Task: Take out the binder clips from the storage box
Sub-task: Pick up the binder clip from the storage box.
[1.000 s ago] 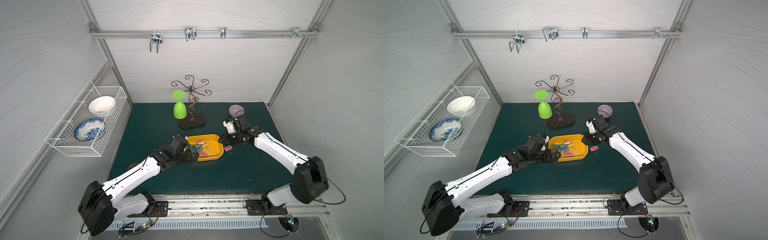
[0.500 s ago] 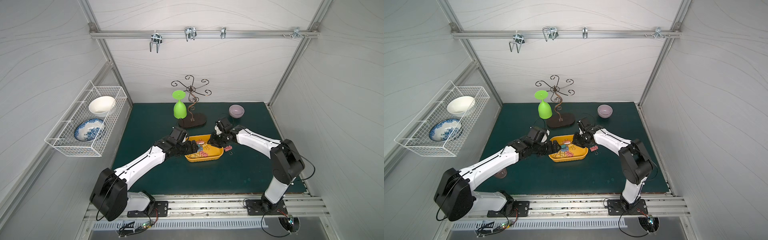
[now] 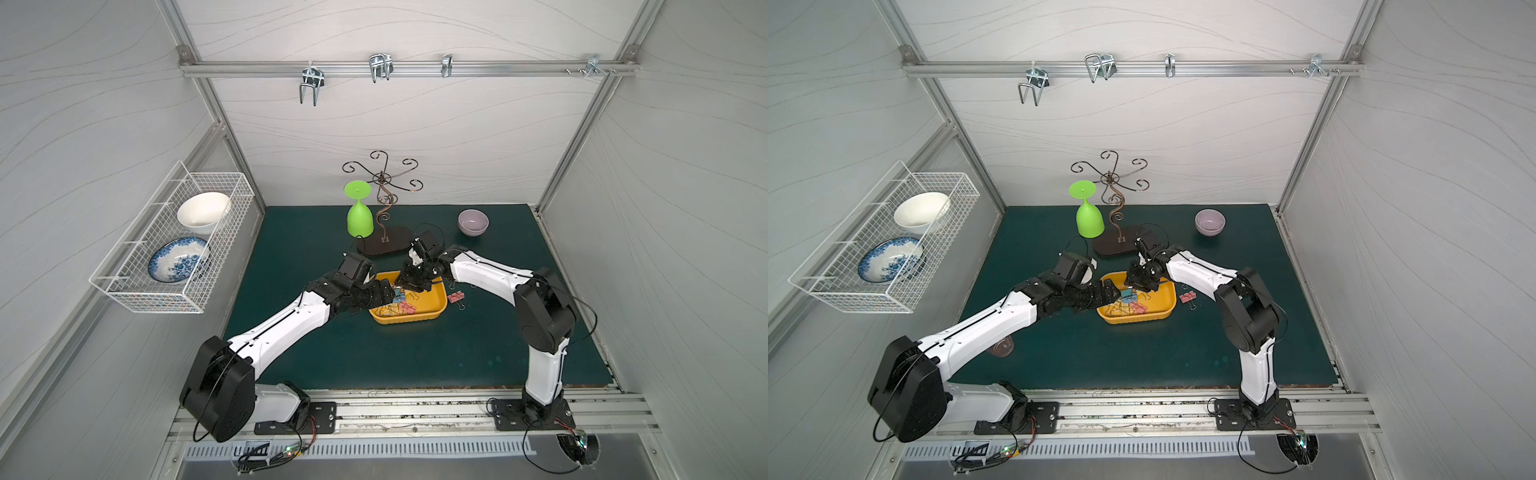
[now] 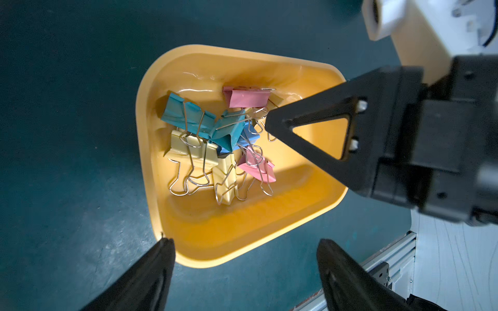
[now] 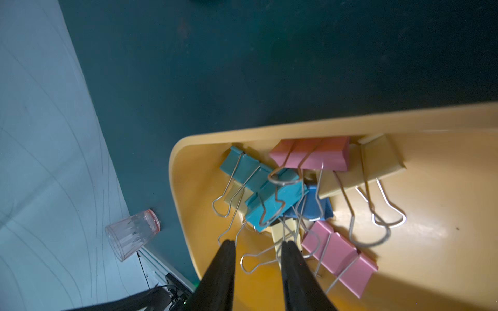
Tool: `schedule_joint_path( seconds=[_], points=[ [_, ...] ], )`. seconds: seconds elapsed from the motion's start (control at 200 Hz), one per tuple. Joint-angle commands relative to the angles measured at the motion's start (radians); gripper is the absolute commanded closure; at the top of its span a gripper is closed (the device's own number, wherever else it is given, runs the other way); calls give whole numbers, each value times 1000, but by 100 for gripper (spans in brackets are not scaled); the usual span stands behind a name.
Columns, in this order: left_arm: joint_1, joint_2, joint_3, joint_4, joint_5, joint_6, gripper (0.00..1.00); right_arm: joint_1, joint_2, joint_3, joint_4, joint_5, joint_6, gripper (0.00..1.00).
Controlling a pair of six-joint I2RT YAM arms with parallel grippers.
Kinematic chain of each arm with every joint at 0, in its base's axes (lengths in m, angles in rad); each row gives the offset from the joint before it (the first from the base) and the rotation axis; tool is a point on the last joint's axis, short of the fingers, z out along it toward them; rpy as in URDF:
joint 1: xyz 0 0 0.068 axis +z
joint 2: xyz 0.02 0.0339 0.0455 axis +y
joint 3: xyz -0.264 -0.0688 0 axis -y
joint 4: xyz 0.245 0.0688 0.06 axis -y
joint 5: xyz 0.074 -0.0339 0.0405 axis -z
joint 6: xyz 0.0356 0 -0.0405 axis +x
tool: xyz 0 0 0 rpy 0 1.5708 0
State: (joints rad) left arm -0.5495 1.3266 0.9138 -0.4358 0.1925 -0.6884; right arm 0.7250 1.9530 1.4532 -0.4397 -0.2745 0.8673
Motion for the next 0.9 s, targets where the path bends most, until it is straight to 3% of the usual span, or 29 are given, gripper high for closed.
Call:
schedule_joint_path(
  seconds=[0.0,0.265,0.56,0.765,0.895],
  points=[
    [8,-27,-1,15,-21,0,12,-3,38,51,-27,-11,20,67],
    [11,-27,-7,9,-34,-10,10,-10,86,92,-48,19,47,66],
    [13,-13,-3,9,-36,-11,9,-10,91,68,-49,5,67,73],
    [13,-9,-1,8,-28,-13,9,-11,63,42,-34,14,74,83],
    [13,-12,-3,2,-33,-10,9,-11,35,27,-27,4,75,94]
  ],
)
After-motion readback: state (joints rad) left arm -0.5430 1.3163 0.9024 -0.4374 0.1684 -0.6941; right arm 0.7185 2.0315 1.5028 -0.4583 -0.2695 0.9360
